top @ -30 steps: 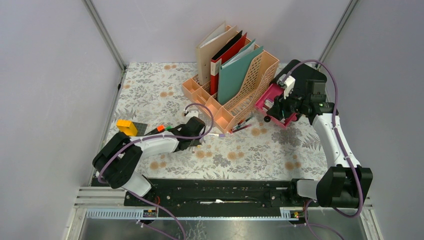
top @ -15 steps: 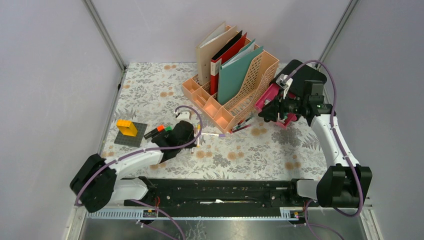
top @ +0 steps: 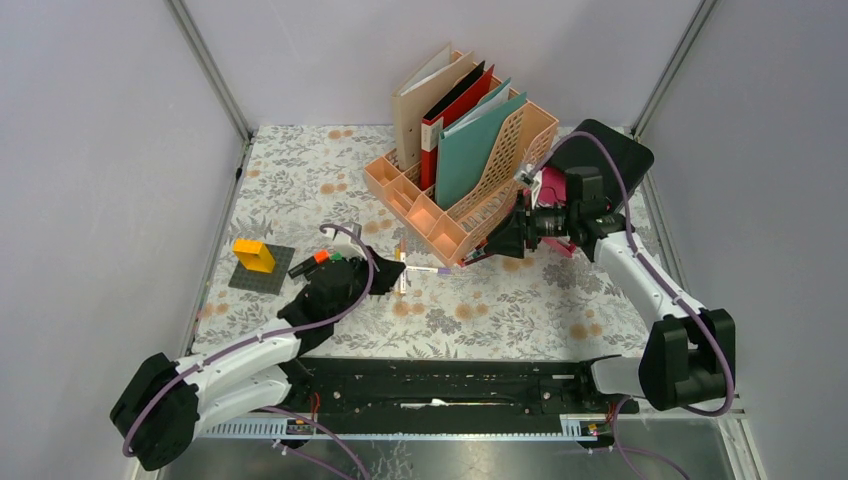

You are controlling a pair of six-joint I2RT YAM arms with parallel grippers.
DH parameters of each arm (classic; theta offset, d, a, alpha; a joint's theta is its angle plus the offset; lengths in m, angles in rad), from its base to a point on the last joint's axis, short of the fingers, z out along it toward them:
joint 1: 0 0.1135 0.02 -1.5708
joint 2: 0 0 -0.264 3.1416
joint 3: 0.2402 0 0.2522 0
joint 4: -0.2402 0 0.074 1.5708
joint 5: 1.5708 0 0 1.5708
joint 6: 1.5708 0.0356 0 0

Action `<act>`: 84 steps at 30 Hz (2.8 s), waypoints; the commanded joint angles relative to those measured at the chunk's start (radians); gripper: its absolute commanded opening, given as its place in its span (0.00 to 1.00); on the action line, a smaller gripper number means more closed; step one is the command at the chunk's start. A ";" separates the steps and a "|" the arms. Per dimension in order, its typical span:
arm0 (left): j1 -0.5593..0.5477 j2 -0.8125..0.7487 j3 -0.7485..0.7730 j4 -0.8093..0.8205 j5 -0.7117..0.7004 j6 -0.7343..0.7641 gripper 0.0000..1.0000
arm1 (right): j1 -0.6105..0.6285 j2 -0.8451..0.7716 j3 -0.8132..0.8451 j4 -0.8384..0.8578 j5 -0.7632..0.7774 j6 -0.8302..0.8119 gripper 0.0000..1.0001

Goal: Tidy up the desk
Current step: Pick up the stationery from the center of the board, then place the stationery in the drawer.

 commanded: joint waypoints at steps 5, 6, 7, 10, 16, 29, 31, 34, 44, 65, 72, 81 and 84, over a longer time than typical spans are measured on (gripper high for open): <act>0.006 0.015 -0.077 0.479 0.116 -0.099 0.00 | 0.092 0.036 -0.079 0.339 -0.038 0.268 0.57; 0.005 0.029 -0.076 0.512 0.124 -0.106 0.00 | 0.103 0.041 -0.088 0.368 -0.032 0.293 0.59; 0.005 0.044 -0.075 0.547 0.133 -0.115 0.00 | 0.114 0.047 -0.097 0.393 -0.028 0.313 0.60; 0.004 0.100 -0.075 0.653 0.143 -0.140 0.00 | 0.142 0.066 -0.118 0.457 -0.013 0.367 0.62; -0.017 0.224 -0.056 0.824 0.182 -0.180 0.00 | 0.193 0.112 -0.127 0.530 -0.004 0.438 0.65; -0.124 0.389 0.015 0.967 0.111 -0.178 0.00 | 0.260 0.180 -0.118 0.562 0.001 0.477 0.67; -0.130 0.410 0.026 0.976 0.111 -0.182 0.00 | 0.267 0.183 -0.117 0.562 0.004 0.479 0.67; -0.139 0.430 0.036 0.990 0.104 -0.183 0.00 | 0.277 0.187 -0.116 0.562 0.008 0.480 0.64; -0.147 0.445 0.037 1.010 0.098 -0.180 0.00 | 0.289 0.189 -0.105 0.544 0.015 0.467 0.47; -0.142 0.225 0.016 0.796 0.190 0.008 0.69 | 0.294 0.190 0.015 0.173 0.034 0.138 0.00; -0.135 0.049 -0.010 0.590 0.100 0.117 0.98 | 0.294 0.183 0.088 -0.050 0.075 -0.055 0.00; -0.104 -0.067 -0.019 0.388 0.076 0.182 0.99 | 0.292 0.120 0.139 -0.214 0.239 -0.251 0.00; -0.086 -0.079 -0.023 0.354 0.073 0.178 0.99 | 0.288 0.093 0.138 -0.239 0.305 -0.302 0.00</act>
